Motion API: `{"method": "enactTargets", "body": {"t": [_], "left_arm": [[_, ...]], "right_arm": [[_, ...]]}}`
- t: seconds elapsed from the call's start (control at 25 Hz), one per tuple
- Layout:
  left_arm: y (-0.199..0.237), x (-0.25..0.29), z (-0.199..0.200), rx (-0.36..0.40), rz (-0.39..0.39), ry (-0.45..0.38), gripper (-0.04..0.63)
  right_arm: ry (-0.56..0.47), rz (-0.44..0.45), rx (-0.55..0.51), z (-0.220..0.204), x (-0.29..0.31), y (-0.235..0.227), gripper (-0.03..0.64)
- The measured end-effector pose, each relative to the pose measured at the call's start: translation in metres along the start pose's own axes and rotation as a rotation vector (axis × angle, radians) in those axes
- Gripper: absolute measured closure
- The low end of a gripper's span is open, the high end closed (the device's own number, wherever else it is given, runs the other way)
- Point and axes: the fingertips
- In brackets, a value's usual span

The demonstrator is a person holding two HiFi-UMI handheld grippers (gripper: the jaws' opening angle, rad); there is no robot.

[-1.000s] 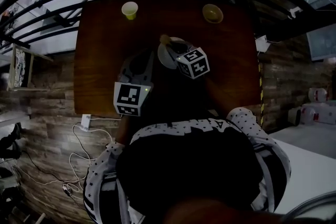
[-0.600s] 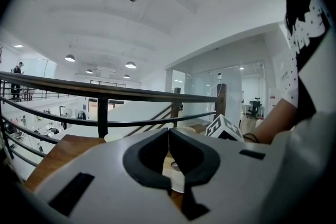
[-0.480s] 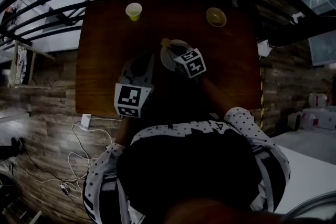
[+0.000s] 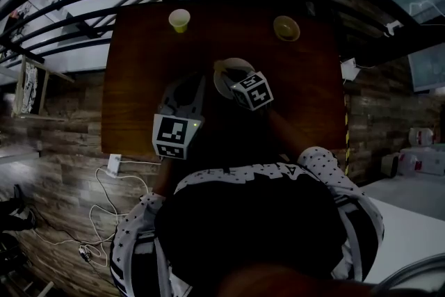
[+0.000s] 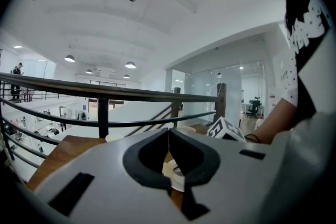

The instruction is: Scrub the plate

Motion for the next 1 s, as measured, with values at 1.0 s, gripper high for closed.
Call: {"method": "enactTargets", "body": {"t": [1.0], "left_arm": [[-0.011, -0.002, -0.004, 0.014, -0.003, 0.015, 0.581]], "right_arm": [[0.028, 0.116, -0.031, -0.028, -0.018, 0.046, 0.566]]}}
Point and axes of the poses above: the fingertips, and each gripper's own axes: x forward along the fingers, y to its left, z out of its top, and after that the axes turned 6 degrees about y, right-handed
